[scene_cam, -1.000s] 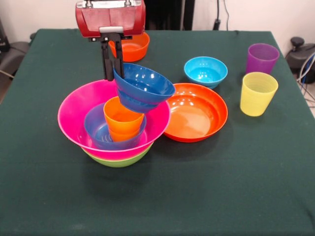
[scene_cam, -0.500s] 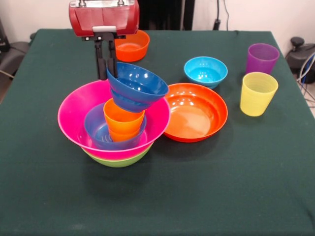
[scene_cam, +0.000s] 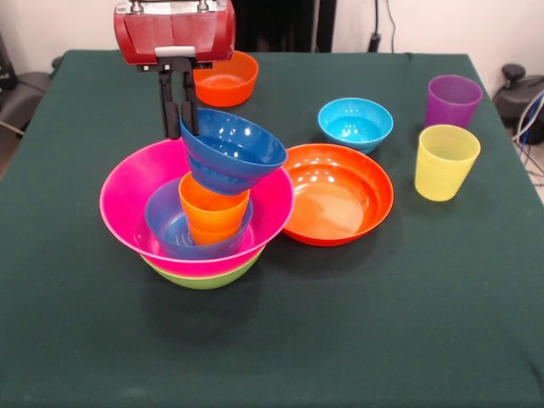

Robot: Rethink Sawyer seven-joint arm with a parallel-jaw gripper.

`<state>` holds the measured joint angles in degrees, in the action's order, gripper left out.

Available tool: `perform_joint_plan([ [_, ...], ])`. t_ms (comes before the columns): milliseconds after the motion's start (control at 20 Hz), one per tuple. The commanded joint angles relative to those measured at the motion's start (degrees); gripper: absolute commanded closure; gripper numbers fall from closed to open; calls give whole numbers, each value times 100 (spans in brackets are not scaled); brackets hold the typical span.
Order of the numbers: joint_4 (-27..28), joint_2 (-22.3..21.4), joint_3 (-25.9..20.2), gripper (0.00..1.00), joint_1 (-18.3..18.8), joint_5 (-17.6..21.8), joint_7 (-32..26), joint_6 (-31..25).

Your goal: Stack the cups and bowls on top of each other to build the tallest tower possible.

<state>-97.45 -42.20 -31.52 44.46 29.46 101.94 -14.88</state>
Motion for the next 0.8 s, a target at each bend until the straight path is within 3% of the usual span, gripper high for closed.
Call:
perform_joint_plan([
  [50, -146, 239, 113, 100, -65, 369, 40, 71],
  [800, -119, 222, 143, 100, -114, 350, 82, 64],
])
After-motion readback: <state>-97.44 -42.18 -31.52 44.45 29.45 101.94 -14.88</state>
